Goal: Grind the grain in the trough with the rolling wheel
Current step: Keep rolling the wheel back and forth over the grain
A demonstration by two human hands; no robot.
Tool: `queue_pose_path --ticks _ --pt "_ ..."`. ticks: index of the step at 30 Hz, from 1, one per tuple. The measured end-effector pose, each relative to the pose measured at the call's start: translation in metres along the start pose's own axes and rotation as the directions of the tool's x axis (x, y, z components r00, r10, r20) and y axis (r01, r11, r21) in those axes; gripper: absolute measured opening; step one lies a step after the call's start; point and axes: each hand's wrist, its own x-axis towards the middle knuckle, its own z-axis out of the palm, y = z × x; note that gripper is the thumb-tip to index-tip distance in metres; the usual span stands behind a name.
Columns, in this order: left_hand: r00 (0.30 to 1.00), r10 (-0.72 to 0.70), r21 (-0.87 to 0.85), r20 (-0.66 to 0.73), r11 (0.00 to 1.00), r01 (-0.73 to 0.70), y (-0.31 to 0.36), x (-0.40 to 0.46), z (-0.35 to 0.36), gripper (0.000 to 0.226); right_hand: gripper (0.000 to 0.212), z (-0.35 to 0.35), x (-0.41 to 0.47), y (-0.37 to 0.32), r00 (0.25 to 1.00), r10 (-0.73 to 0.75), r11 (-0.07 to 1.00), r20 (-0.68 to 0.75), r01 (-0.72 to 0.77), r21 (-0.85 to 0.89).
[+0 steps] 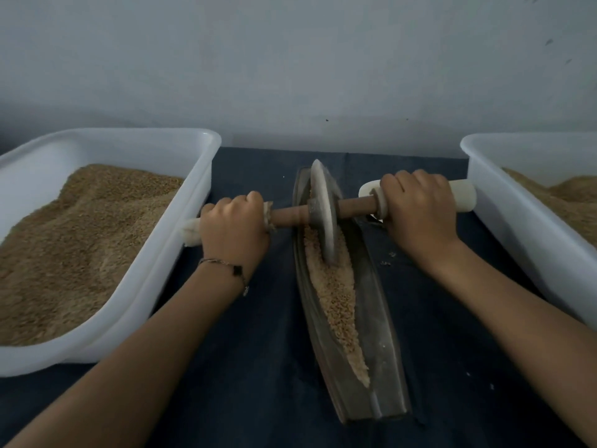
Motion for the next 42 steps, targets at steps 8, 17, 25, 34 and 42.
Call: queue_pose_path --ticks 8,17,25,34,42 --pt "0.989 0.147 -0.060 0.033 0.988 -0.145 -0.005 -0.031 -0.023 0.029 0.023 -0.046 -0.034 -0.002 0.996 -0.030 0.992 0.083 0.020 0.125" --pt "0.931 0.227 -0.052 -0.285 0.966 -0.251 -0.005 -0.093 -0.066 0.027 0.011 -0.099 -0.085 0.006 0.988 -0.095 0.981 -0.123 0.114 0.154" --pt "0.879 0.219 0.112 -0.424 0.975 -0.189 0.000 -0.063 -0.033 0.027 0.013 -0.053 -0.082 0.005 0.990 -0.049 0.989 -0.135 0.067 0.130" --pt "0.996 0.010 -0.099 -0.084 0.995 -0.018 -0.012 -0.010 0.007 0.021 0.017 -0.003 0.000 0.007 0.982 -0.100 0.993 -0.158 0.087 -0.083" --pt "0.983 0.151 0.094 -0.102 0.985 -0.142 0.001 -0.016 -0.026 0.026 0.008 -0.015 -0.039 0.007 0.996 0.043 0.989 0.077 -0.054 0.140"
